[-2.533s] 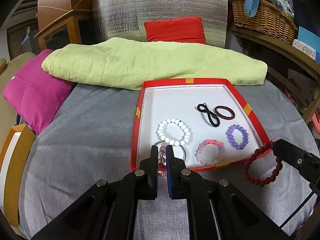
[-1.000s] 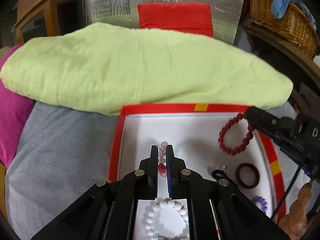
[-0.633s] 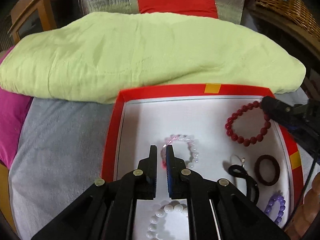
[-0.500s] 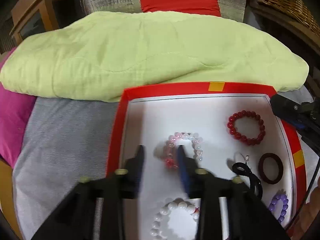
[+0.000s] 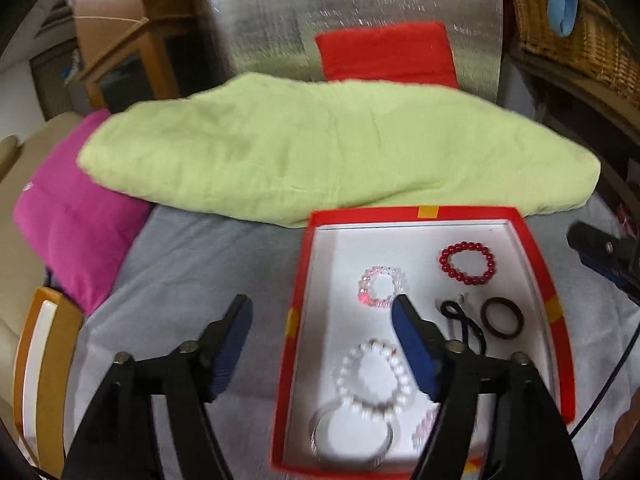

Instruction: Organize jewelry

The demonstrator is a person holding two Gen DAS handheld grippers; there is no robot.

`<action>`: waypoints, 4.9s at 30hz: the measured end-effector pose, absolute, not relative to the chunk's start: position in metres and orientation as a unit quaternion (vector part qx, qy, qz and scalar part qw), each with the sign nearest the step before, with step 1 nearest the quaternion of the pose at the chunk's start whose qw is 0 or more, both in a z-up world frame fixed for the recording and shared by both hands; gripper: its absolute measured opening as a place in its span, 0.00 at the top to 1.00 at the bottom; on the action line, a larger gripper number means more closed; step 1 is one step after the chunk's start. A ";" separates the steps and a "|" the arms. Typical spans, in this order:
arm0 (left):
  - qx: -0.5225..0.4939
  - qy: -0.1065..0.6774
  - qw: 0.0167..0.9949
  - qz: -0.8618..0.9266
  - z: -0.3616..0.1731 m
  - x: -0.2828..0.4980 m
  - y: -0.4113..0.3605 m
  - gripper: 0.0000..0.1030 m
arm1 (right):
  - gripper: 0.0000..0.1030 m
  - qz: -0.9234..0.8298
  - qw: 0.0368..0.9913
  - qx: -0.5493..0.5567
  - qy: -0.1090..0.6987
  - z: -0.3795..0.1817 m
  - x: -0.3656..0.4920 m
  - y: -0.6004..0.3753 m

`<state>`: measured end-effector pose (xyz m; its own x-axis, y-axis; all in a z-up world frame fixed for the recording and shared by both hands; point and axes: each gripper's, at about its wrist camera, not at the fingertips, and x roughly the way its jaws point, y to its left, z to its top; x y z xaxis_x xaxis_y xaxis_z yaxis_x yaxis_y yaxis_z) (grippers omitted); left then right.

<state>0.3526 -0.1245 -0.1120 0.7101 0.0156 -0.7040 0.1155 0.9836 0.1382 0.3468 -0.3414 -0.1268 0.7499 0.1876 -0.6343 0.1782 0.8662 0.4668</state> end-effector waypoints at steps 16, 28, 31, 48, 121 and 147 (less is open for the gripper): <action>0.105 0.291 0.951 -0.016 -0.074 0.216 -0.094 0.15 | 0.52 -0.038 0.946 0.124 0.297 -0.098 0.187 -0.295; 0.088 0.330 0.940 0.002 -0.118 0.182 -0.063 0.12 | 0.45 -0.047 0.950 0.085 0.298 -0.108 0.134 -0.268; 0.082 0.328 0.941 0.008 -0.122 0.186 -0.058 0.12 | 0.45 -0.042 0.945 0.070 0.317 -0.121 0.141 -0.259; 0.065 0.321 0.945 0.027 -0.131 0.209 -0.054 0.12 | 0.45 -0.048 0.936 0.063 0.344 -0.140 0.160 -0.263; 0.042 0.327 0.944 0.021 -0.129 0.212 -0.055 0.12 | 0.41 -0.060 0.932 0.052 0.353 -0.145 0.165 -0.257; 0.032 0.330 0.943 0.025 -0.129 0.213 -0.050 0.12 | 0.41 -0.061 0.931 0.047 0.356 -0.149 0.167 -0.254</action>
